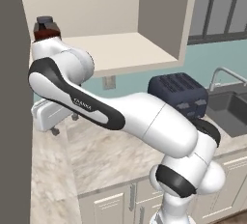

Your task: Collect the paprika, ketchup, and shaker from the cabinet and place them next to the stove.

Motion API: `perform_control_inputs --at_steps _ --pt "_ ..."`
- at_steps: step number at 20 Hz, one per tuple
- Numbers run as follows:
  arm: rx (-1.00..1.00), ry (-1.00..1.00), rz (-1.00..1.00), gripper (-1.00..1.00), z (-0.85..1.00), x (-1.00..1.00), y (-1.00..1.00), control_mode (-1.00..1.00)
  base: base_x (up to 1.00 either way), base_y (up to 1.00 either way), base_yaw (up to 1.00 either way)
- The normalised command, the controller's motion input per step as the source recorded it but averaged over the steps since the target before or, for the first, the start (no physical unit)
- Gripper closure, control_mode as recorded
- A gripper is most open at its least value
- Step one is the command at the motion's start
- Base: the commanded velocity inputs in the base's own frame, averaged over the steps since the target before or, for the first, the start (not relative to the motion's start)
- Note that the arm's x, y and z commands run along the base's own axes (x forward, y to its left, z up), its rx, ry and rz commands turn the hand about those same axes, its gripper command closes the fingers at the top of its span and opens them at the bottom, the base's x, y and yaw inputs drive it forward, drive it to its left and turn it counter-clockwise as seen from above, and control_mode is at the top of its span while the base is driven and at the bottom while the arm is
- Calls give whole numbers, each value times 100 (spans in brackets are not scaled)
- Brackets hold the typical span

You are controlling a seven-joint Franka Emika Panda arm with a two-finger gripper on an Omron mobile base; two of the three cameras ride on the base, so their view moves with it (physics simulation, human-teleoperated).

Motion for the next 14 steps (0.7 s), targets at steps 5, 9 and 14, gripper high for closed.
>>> perform_control_inputs --at_steps 5,9,14 --pt "0 0 0 -100 0 0 0 100 48 3 0" --pt "0 0 0 -100 0 0 0 100 40 1 0" --pt "0 0 0 -100 0 0 0 100 26 0 0"
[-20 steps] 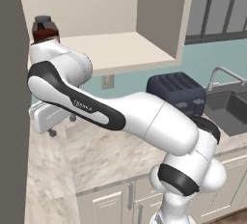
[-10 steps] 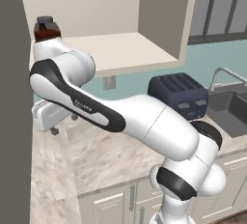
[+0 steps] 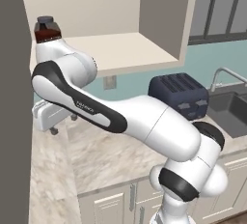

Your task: Collect the paprika, ketchup, and shaker from the cabinet and place them next to the stove.

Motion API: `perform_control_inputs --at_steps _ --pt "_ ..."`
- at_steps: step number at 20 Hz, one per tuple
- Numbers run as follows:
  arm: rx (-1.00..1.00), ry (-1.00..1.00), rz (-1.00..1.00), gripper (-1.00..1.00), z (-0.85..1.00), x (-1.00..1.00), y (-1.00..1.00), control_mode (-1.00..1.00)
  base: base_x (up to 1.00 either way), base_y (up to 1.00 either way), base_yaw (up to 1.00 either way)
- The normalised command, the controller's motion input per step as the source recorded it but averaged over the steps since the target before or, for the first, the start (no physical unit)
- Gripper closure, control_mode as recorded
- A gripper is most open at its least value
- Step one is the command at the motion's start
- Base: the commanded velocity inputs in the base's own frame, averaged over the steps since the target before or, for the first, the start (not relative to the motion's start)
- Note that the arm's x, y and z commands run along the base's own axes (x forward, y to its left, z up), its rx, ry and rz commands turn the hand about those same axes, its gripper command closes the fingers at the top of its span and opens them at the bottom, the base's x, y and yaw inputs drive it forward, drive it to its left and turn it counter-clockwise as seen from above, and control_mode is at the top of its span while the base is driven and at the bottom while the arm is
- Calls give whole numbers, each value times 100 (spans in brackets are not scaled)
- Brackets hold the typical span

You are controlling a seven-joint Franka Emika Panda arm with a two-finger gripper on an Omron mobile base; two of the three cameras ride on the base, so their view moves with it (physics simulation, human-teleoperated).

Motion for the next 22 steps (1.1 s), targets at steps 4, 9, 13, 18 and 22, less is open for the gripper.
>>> perform_control_inputs --at_steps 4,9,13,18,22 --pt "0 0 0 -100 0 0 0 100 16 0 1" --pt "0 -9 0 -100 11 2 -2 -100 0 0 0" --pt "0 -14 0 -100 23 -8 -24 -100 0 0 0" --pt "2 -19 0 -100 35 -9 -31 -100 0 0 0" --pt "4 -21 0 -100 49 0 -26 -100 0 0 0"
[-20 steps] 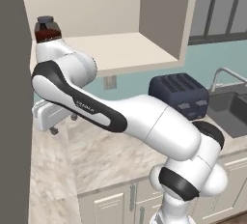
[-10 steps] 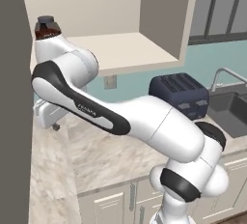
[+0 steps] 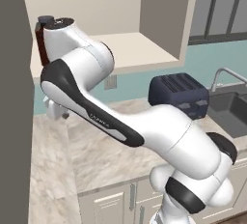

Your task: Collect the paprika, ketchup, and shaker from the cabinet and place them next to the stove.

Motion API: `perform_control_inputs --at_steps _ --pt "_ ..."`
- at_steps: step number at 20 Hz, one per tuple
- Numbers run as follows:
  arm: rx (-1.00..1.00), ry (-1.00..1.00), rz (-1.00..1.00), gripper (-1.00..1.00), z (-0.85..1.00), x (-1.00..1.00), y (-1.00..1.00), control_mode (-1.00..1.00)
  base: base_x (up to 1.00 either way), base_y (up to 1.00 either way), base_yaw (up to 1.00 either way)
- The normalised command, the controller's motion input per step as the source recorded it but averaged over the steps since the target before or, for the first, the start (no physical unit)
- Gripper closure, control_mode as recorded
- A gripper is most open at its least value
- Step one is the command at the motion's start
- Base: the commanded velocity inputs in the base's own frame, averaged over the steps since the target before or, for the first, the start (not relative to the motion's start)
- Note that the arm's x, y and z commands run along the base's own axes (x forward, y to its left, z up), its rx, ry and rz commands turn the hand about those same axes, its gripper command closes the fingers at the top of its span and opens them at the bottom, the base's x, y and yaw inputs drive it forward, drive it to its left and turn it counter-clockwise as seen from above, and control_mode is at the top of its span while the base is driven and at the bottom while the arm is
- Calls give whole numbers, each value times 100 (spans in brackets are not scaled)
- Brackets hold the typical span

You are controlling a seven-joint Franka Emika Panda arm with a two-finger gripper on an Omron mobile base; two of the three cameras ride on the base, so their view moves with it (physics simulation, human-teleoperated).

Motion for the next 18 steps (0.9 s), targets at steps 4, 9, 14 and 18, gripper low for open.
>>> perform_control_inputs --at_steps 4,9,14,18 --pt "7 -20 0 -100 42 8 -27 -100 0 0 0" --pt "13 -22 3 -100 23 24 -29 -100 0 0 0" --pt "19 -36 15 -100 2 18 -10 -100 0 0 0" --pt "21 -45 19 -100 0 6 0 -100 0 0 0"
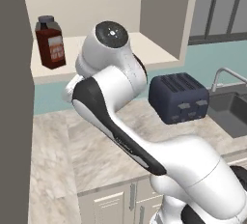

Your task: Collect the paprika, ketchup, and shaker from the cabinet and place them next to the stove.

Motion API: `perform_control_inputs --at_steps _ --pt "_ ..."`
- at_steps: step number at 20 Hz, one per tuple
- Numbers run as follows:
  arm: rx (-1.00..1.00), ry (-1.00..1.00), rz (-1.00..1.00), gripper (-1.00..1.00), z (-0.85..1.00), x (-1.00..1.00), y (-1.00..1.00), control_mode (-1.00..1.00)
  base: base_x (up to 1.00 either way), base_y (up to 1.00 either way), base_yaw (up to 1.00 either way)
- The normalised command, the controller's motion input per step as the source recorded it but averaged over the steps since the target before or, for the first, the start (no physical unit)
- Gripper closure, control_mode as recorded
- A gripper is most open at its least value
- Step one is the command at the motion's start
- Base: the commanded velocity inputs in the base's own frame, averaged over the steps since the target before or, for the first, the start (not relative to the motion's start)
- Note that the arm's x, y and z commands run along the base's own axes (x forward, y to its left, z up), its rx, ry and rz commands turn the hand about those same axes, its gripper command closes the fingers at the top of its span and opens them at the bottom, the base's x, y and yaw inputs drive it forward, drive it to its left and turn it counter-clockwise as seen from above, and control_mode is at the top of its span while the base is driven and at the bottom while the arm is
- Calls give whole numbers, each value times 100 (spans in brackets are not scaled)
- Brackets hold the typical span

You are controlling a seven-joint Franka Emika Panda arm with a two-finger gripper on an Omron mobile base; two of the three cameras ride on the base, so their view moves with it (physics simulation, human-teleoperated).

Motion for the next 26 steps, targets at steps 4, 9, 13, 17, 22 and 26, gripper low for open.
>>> perform_control_inputs --at_steps 4,9,13,17,22,26 --pt "20 -37 18 -100 1 1 0 -100 0 0 0" --pt "15 -21 13 -100 15 8 2 -100 0 0 0" --pt "18 -11 9 -100 39 16 4 -100 0 0 0" --pt "16 -7 4 -100 57 5 1 -100 0 0 0" --pt "5 -4 0 -100 63 0 0 -100 0 0 0" --pt "0 0 -1 -100 48 0 8 -100 0 0 0"
